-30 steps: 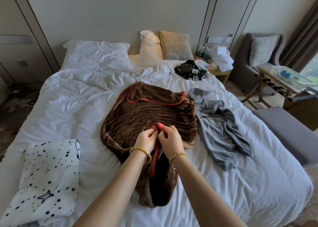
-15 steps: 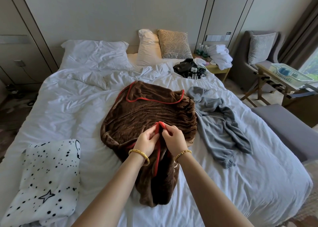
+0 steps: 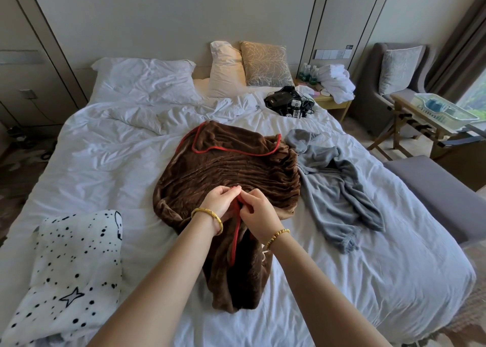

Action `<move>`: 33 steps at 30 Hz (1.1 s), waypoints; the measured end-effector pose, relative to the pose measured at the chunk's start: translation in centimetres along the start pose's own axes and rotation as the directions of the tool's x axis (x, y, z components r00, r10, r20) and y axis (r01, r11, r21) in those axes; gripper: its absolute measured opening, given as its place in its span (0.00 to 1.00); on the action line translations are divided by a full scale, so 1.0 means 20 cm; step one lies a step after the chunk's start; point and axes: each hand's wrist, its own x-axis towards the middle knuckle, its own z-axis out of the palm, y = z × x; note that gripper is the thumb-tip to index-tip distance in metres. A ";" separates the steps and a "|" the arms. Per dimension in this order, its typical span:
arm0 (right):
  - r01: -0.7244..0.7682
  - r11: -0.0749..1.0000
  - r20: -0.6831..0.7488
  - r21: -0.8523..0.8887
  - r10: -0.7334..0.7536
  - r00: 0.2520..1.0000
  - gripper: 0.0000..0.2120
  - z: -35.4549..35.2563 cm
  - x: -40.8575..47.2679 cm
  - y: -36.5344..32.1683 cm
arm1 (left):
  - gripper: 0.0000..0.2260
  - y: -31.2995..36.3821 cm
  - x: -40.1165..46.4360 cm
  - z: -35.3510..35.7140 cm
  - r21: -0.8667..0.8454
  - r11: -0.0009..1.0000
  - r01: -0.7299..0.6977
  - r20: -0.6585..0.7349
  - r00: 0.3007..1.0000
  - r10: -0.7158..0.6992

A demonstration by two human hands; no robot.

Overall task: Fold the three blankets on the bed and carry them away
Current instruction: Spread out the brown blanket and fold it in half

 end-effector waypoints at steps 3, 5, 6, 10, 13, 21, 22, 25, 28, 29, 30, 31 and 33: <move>-0.039 0.999 -0.031 -0.028 0.038 0.999 0.23 0.00 0.01 -0.01 | 0.09 0.04 0.03 0.03 0.084 0.996 0.005 -0.059 0.998 0.000; -0.137 0.989 -0.121 -0.049 0.130 0.984 0.22 0.00 0.02 0.00 | 0.07 0.09 0.02 0.07 0.112 0.993 -0.026 -0.115 0.993 0.038; -0.196 0.979 -0.169 -0.050 0.185 0.968 0.20 -0.01 0.03 0.01 | 0.06 0.12 0.02 0.08 0.095 0.994 -0.049 -0.127 0.990 0.061; -0.428 0.903 -0.261 -0.039 0.405 0.877 0.17 -0.09 -0.01 0.18 | 0.08 0.28 0.07 0.06 -0.129 0.975 -0.181 -0.250 0.957 0.145; -0.575 0.817 -0.194 -0.048 0.557 0.807 0.16 -0.14 -0.06 0.31 | 0.08 0.40 0.13 -0.01 -0.314 0.923 -0.223 -0.352 0.930 0.105; -0.617 0.645 -0.309 0.451 0.762 0.570 0.08 -0.20 -0.10 0.43 | 0.06 0.48 0.16 0.09 -0.384 0.902 -0.196 -0.302 0.950 0.078; -0.626 0.665 -0.308 0.408 0.745 0.591 0.05 -0.21 -0.10 0.44 | 0.05 0.50 0.15 0.12 -0.382 0.902 -0.202 -0.287 0.953 0.092; -0.628 0.747 -0.324 0.218 0.662 0.675 0.08 -0.22 -0.13 0.49 | 0.05 0.54 0.15 0.21 -0.296 0.932 -0.211 -0.249 0.958 0.138; -0.669 0.726 -0.330 0.161 0.678 0.657 0.05 -0.25 -0.19 0.56 | 0.08 0.54 0.16 0.29 -0.190 0.955 -0.227 -0.258 0.950 0.174; -0.688 0.707 -0.341 0.164 0.695 0.633 0.03 -0.26 -0.21 0.58 | 0.09 0.54 0.16 0.31 -0.186 0.957 -0.222 -0.261 0.950 0.170; -0.705 0.686 -0.356 0.180 0.713 0.604 0.03 -0.27 -0.23 0.60 | 0.09 0.53 0.16 0.32 -0.185 0.959 -0.213 -0.262 0.952 0.161; -0.719 0.663 -0.371 0.208 0.734 0.569 0.04 -0.28 -0.25 0.61 | 0.08 0.53 0.17 0.33 -0.182 0.962 -0.205 -0.262 0.953 0.153; -0.747 0.592 -0.383 0.301 0.793 0.474 0.09 -0.30 -0.30 0.65 | 0.09 0.52 0.18 0.35 -0.143 0.968 -0.208 -0.270 0.949 0.164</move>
